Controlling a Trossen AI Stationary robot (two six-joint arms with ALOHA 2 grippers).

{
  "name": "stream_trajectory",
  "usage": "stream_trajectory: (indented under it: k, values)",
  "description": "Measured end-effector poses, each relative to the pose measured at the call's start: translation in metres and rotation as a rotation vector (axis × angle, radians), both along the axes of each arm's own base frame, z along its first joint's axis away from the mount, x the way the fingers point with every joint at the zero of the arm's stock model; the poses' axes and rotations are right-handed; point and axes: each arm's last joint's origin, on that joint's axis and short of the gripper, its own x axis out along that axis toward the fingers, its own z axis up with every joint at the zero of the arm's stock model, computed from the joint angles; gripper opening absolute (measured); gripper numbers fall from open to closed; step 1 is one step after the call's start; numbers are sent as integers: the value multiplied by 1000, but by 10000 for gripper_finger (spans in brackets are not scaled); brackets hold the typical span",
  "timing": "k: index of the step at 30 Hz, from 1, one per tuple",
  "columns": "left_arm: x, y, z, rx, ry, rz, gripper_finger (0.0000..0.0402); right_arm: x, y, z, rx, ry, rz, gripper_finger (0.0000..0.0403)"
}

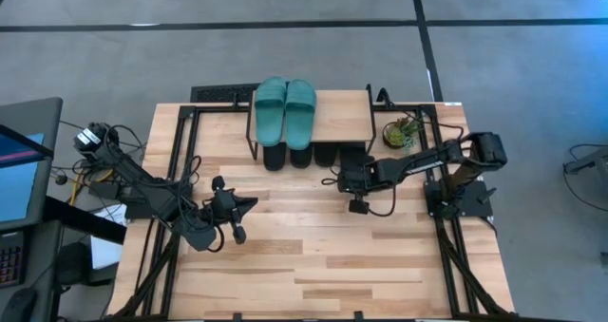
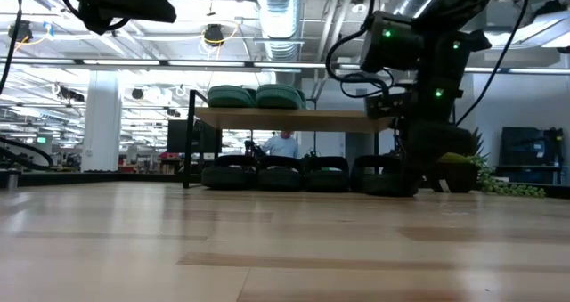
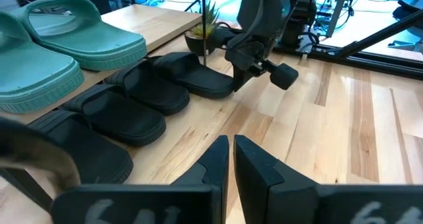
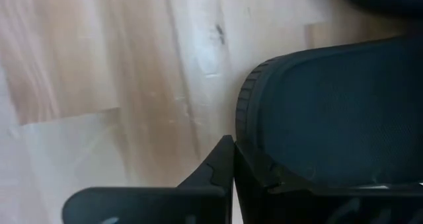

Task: Pick and place slides into the shelf
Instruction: Put the black slide under the shelf

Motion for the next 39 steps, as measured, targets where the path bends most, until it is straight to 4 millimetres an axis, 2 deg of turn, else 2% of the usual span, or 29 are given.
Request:
stream_trajectory:
  k: [19,28,39]
  values:
    - [0,1,0,9,-10,23,13,-4,-44,1,-53,31,-43,0]
    - [0,1,1,19,-21,45,13,-3,-46,1,-78,22,-36,0]
    - [0,2,1,13,-24,48,13,2,-36,3,-134,-15,-35,0]
